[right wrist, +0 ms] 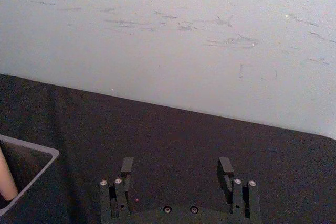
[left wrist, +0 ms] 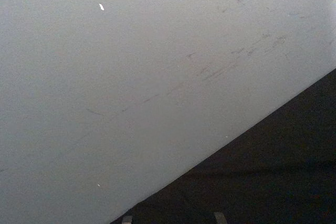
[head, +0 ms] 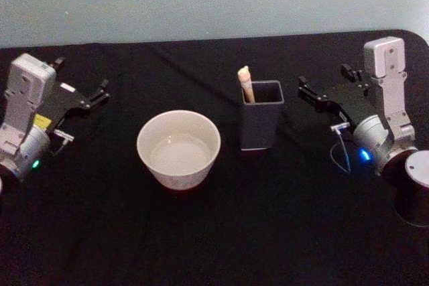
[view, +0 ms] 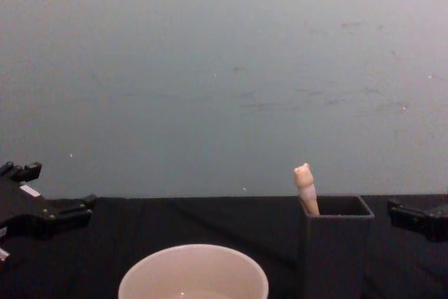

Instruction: Pick up the stirring spoon with one hand, stir inside the cup, then place it back in its original position.

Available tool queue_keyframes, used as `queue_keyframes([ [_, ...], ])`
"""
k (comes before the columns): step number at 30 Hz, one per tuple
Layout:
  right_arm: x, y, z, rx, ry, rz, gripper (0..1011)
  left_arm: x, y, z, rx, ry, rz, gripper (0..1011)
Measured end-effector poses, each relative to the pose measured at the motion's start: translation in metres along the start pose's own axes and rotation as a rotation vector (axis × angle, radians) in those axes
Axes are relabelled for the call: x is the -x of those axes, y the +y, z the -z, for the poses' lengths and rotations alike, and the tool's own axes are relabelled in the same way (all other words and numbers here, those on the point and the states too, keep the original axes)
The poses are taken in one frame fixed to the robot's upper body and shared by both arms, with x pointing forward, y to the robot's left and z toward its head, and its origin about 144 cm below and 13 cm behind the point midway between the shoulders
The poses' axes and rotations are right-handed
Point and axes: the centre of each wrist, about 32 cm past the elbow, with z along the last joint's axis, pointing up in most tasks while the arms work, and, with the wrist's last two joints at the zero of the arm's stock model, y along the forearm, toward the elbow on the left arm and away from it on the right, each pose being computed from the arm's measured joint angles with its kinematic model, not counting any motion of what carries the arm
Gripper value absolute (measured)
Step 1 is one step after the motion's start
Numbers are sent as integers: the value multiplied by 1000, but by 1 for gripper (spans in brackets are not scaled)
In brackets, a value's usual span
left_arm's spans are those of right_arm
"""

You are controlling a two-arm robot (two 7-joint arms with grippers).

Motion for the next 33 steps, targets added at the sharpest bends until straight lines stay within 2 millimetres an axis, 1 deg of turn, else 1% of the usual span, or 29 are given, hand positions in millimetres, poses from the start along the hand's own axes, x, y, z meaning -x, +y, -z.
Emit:
queue_keyframes([
  [33,0,0,0,0,0,0,1002,0,0,0,0,0,0,1001],
])
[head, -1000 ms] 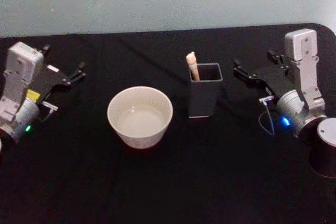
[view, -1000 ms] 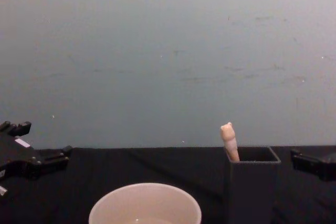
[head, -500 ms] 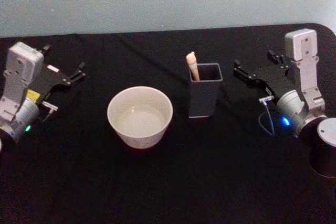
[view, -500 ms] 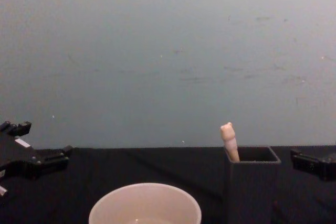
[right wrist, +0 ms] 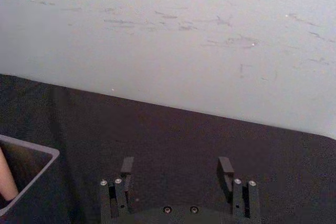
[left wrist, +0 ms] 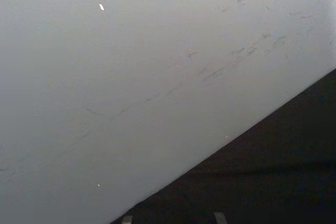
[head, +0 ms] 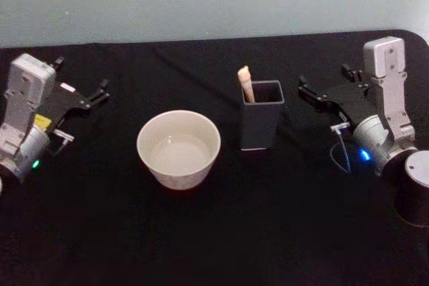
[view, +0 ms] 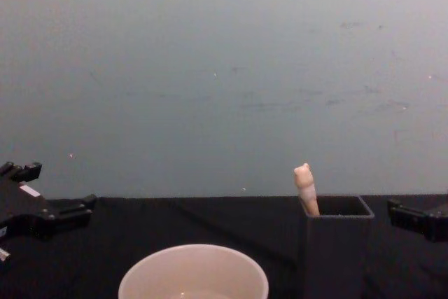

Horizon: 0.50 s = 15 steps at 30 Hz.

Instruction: Pick up the stirring spoon with one hand, stir inside the cup, then place it back in its original position.

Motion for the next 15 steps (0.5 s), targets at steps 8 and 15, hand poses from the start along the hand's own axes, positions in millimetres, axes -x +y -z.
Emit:
queue_keyframes([
  [8,0,0,0,0,0,0,1002,0,0,0,0,0,0,1001],
  [15,0,0,0,0,0,0,1003,0,0,0,0,0,0,1001],
])
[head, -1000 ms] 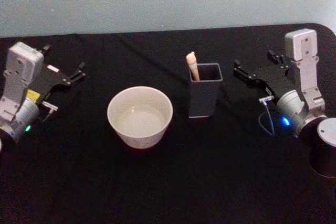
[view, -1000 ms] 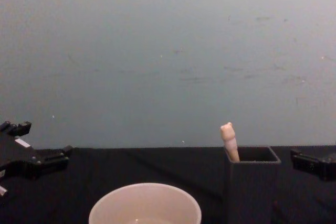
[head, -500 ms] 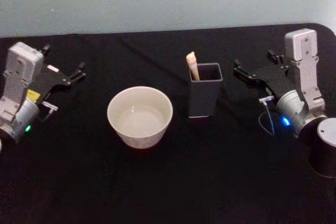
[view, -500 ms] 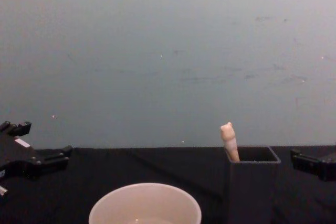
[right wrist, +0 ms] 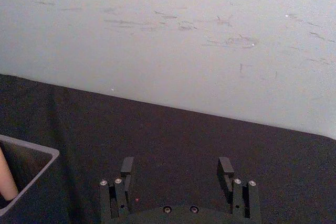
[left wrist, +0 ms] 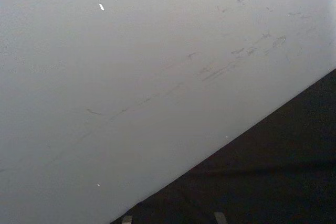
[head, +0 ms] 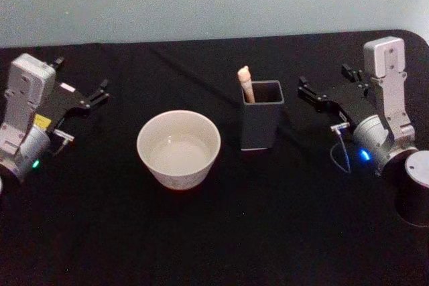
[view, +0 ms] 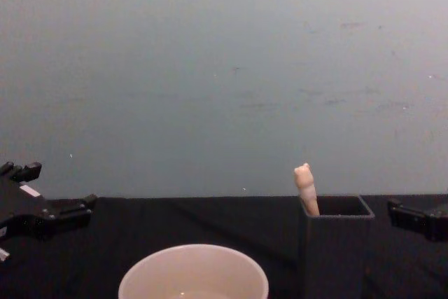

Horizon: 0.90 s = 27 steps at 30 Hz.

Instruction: Pick up the stirring spoon with one hand, stir inside the cup, then place it back in its original position.

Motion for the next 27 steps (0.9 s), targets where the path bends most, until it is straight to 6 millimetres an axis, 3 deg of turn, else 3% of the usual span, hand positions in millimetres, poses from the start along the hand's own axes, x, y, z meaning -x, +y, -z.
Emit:
queue_keyframes([
  [27,0,0,0,0,0,0,1002,0,0,0,0,0,0,1001],
])
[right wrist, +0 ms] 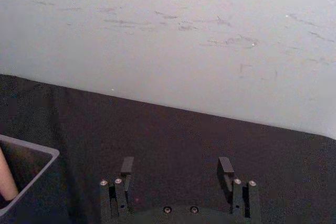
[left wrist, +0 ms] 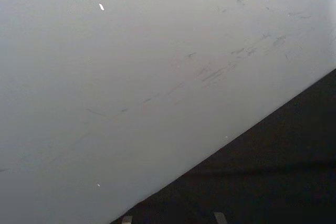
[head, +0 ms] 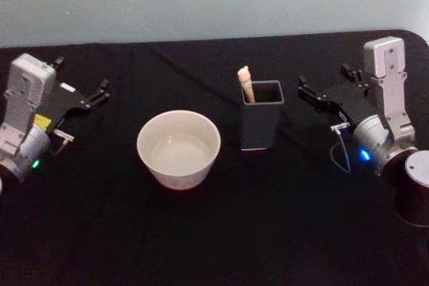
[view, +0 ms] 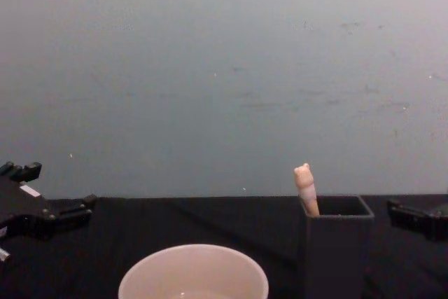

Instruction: Pick up the stirring spoon with one hand, stir inside the cup, then place it back in its original position.

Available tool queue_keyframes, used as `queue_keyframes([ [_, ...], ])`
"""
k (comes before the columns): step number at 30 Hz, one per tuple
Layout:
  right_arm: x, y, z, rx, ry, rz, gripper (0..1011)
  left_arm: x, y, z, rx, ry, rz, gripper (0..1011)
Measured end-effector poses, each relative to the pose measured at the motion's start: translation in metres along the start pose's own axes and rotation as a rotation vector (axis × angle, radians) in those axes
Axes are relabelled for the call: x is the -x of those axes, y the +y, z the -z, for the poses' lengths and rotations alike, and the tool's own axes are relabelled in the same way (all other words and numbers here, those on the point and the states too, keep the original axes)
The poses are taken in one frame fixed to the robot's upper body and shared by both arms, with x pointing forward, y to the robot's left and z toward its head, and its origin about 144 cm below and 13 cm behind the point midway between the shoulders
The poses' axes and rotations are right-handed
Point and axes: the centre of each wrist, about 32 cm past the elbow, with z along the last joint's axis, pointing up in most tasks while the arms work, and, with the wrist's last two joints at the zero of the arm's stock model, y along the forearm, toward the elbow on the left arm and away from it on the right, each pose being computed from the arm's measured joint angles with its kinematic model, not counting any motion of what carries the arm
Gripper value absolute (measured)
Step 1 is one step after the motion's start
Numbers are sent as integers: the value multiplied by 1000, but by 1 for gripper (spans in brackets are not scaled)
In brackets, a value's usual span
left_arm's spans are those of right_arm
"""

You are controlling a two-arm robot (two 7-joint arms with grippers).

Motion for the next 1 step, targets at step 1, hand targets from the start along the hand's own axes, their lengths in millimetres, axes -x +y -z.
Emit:
queue_keyframes([
  [1,0,0,0,0,0,0,1003,0,0,0,0,0,0,1001],
])
